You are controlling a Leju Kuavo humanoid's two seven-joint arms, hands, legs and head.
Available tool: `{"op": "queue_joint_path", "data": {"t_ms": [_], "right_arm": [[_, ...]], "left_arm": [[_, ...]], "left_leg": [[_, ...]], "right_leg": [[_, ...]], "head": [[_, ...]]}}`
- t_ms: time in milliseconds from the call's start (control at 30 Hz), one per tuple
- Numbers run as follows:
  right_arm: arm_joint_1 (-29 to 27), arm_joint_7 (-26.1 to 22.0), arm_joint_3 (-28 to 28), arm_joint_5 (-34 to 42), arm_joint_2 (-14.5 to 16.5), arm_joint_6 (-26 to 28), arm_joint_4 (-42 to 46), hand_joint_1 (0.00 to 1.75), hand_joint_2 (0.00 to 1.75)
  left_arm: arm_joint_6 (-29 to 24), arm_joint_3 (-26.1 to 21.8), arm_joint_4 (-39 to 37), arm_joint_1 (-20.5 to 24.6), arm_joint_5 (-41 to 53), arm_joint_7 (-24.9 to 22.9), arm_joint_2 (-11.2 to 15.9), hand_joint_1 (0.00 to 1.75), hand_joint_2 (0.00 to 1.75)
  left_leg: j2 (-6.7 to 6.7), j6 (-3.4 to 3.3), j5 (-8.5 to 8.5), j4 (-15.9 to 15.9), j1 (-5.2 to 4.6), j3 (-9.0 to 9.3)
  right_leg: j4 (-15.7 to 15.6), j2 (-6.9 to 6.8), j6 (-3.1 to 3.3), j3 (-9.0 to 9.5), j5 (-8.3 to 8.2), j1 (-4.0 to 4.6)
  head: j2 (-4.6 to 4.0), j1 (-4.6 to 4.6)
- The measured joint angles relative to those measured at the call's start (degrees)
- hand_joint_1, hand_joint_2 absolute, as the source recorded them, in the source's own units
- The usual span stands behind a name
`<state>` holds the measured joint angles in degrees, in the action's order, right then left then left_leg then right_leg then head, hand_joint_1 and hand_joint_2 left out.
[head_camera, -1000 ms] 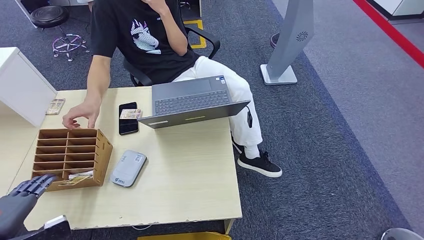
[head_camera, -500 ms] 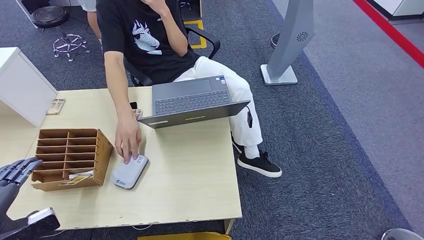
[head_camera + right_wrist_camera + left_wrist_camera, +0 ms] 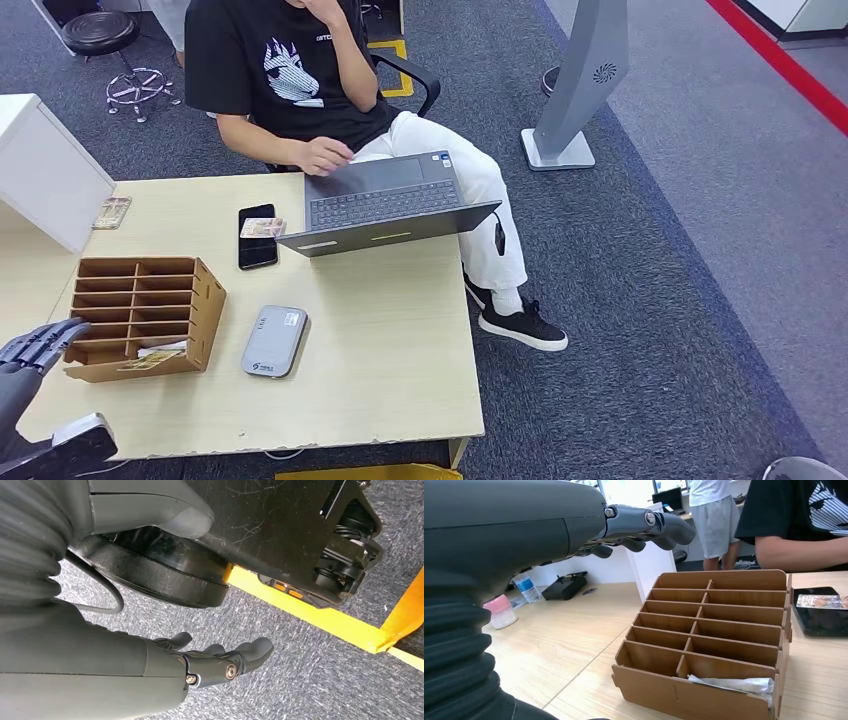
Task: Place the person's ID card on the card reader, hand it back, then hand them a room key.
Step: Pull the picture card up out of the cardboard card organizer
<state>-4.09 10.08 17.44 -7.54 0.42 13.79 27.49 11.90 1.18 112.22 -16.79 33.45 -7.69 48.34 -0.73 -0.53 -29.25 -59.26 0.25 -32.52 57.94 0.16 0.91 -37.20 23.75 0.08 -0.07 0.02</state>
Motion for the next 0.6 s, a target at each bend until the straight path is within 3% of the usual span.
{"op": "queue_joint_path", "data": {"t_ms": [300, 433, 600], "right_arm": [[0.18, 0.09, 0.73, 0.87, -0.02, 0.00, 0.19, 0.00, 1.75], [0.13, 0.72, 1.41, 1.50, -0.04, 0.00, 0.62, 0.00, 1.75], [0.03, 0.96, 1.53, 1.83, -0.12, 0.00, 0.89, 0.00, 1.75]], "left_arm": [[2.00, 5.51, -8.83, 9.83, -0.74, 3.40, -4.47, 0.00, 1.75], [2.70, 8.99, -12.42, 14.98, 0.42, 3.26, -5.51, 0.00, 1.75], [2.83, 11.16, -14.73, 17.86, 0.56, 3.10, -6.16, 0.00, 1.75]], "left_leg": [[0.21, 0.02, 0.06, -0.01, -0.01, 0.01], [0.23, 0.04, 0.07, -0.01, -0.01, 0.01], [0.20, 0.04, 0.07, -0.01, -0.01, 0.03]], "right_leg": [[0.00, -0.18, 0.01, 0.03, -0.02, -0.01], [0.00, -0.19, 0.02, 0.03, -0.03, -0.01], [0.01, -0.14, 0.02, 0.02, -0.03, -0.01]], "head": [[0.01, 0.02], [0.00, 0.03], [0.00, 0.04]]}}
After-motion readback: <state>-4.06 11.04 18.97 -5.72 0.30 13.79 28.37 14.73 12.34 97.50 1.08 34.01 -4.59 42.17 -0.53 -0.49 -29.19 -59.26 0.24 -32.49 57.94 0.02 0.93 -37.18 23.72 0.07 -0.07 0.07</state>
